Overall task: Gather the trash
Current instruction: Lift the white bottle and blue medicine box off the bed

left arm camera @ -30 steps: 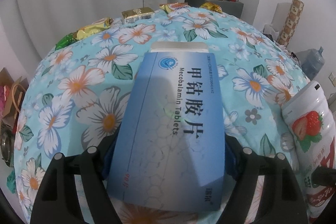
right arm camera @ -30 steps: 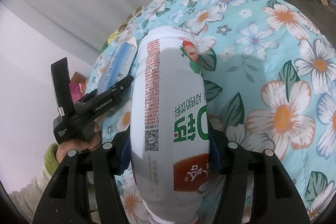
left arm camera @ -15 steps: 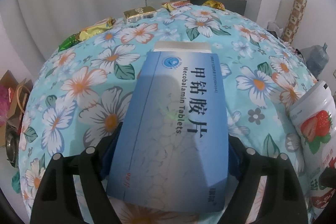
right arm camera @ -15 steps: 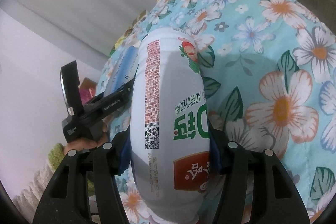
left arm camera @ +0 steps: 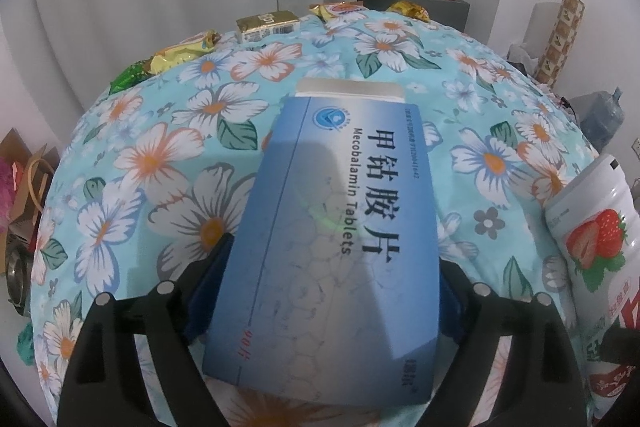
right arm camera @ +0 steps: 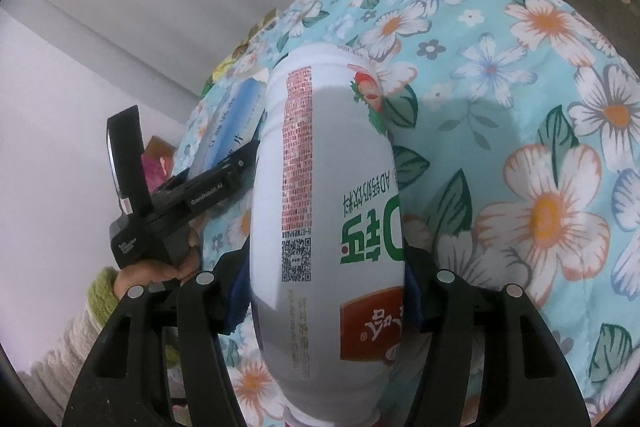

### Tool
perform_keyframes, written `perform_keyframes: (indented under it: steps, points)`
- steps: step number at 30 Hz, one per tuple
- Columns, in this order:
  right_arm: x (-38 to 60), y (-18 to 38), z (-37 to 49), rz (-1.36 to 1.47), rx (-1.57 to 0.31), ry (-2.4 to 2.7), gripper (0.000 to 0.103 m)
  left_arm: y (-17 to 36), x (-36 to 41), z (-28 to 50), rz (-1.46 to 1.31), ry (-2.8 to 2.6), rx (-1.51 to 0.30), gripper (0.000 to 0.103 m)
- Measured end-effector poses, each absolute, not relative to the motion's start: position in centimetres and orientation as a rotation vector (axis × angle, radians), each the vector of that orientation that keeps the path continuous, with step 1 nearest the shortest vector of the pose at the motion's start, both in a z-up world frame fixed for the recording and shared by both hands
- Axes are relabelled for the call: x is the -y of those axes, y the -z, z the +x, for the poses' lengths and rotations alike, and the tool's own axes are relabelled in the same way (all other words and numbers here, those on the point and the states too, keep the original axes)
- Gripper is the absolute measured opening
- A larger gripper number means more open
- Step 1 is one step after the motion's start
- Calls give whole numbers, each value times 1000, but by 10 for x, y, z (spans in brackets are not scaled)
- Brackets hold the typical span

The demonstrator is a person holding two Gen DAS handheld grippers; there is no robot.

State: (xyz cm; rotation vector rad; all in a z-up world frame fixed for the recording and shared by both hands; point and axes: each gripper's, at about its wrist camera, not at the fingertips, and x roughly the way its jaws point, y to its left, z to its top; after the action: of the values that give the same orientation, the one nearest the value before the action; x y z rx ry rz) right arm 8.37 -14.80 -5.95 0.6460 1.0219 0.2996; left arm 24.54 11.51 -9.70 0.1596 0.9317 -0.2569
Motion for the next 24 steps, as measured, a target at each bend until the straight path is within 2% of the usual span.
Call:
perform_keyframes:
  steps: [9, 24]
  points:
    - [133, 56, 102, 626, -1073, -337, 73, 97, -117, 246, 140, 268, -935, 85]
    - [143, 61, 122, 762, -1138, -385, 74, 97, -117, 248, 131, 279, -936, 86]
